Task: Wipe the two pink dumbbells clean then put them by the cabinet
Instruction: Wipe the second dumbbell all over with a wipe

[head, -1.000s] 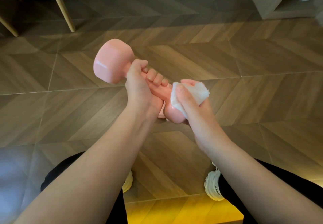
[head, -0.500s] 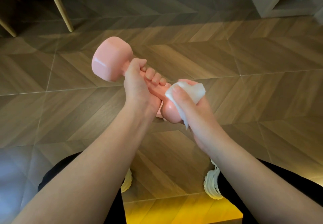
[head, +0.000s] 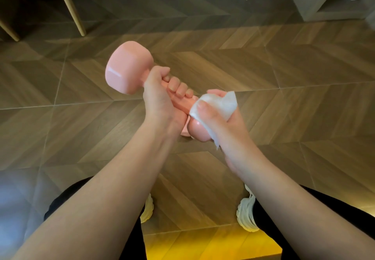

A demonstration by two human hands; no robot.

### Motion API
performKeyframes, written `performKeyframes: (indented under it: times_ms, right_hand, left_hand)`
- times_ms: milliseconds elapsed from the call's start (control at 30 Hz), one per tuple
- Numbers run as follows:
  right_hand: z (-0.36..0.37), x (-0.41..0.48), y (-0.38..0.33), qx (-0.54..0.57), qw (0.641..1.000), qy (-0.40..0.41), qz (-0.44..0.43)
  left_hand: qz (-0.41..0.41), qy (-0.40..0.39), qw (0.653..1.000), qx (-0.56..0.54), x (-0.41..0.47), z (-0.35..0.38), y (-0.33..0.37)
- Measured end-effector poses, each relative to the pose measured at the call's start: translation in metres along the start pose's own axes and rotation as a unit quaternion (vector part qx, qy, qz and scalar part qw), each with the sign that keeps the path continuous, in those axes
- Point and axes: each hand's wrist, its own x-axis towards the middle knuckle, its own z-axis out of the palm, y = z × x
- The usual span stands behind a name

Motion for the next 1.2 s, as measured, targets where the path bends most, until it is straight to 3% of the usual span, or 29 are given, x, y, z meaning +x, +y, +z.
performKeyframes:
  times_ms: [100,267,467,633,833,900,1100,1200]
  right_hand:
    - [-0.007,0.0,-0.004,0.07,0.996,-0.024,0.052]
    - [-0.015,-0.005,-0.009,0.167,0.966,-0.13,0.151]
    - [-0.005,-0.005,-0.007,0.131,0.981,-0.043,0.138]
    - [-0.007,-0.001,-0.003,0.022,0.997,0.028,0.062]
    - [-0.021,-0.004,0.0,-0.053,0.99,-0.128,-0.003]
    - [-0.018,-0.005,0.0,-0.053,0.988,-0.145,-0.005]
    - [0.005,-0.002,0.005,-0.006,1.0,-0.005,0.016]
    - [-0.001,0.002,-0.001,-0.041,0.997,-0.018,-0.058]
  left_hand:
    - [0.006,-0.026,1.0,0.002,0.001,0.0,0.002]
    - [0.022,-0.083,0.996,-0.007,-0.003,-0.001,0.005]
    - [0.03,-0.099,0.994,0.036,-0.007,0.001,-0.004]
    - [0.012,-0.042,0.999,0.008,-0.006,0.004,-0.006]
    - [0.003,0.005,0.999,-0.032,-0.001,-0.003,0.007]
    - [0.007,0.0,1.0,-0.031,0.0,-0.006,0.01]
    - [0.003,-0.016,1.0,-0.009,-0.003,-0.004,0.005]
    - [-0.014,-0.012,1.0,-0.008,-0.001,-0.002,0.004]
